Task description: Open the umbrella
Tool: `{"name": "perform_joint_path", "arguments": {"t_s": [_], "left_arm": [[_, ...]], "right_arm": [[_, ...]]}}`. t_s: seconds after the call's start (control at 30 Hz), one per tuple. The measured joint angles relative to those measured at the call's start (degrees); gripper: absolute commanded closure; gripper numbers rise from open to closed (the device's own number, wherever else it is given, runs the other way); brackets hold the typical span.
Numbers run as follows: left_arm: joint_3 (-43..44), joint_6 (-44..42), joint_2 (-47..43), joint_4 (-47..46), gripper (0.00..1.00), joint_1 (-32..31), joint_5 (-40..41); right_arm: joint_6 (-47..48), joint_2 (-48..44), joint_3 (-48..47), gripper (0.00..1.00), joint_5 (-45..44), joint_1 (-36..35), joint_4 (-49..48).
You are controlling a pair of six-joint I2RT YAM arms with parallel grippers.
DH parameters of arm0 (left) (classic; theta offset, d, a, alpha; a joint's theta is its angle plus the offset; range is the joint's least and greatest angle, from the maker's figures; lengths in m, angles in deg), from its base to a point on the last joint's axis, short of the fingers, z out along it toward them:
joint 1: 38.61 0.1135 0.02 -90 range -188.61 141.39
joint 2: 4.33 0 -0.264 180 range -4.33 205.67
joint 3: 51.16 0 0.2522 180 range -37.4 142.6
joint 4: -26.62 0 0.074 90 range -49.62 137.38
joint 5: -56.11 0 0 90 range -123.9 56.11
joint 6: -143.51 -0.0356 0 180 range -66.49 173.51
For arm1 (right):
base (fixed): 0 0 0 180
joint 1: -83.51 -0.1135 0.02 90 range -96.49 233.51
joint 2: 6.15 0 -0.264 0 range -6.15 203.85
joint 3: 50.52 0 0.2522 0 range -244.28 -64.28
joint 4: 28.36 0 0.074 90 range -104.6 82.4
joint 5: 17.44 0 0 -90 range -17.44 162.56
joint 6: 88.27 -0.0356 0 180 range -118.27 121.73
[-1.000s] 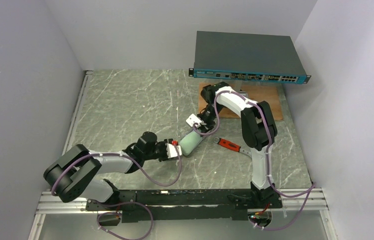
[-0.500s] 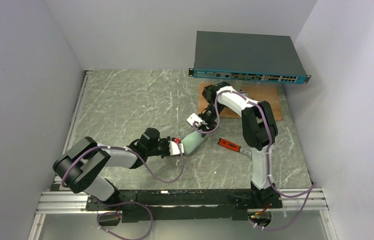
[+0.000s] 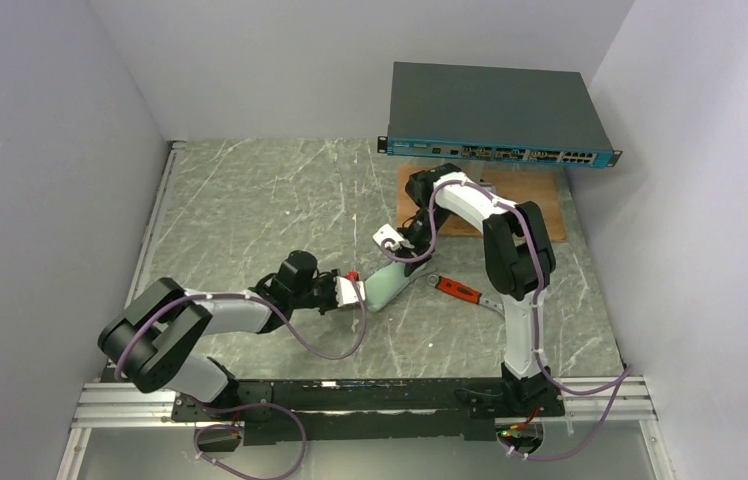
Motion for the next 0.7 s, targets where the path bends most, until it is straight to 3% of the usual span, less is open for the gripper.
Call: {"name": "perform_joint_path", "arguments": {"t_s": [0.7], "left_arm": [[-3.0, 5.0, -4.9, 2.0, 1.00, -1.9, 1.4]], "right_arm": [[-15.5, 1.6, -0.2, 1.00, 4.6, 0.7, 0.9]]}}
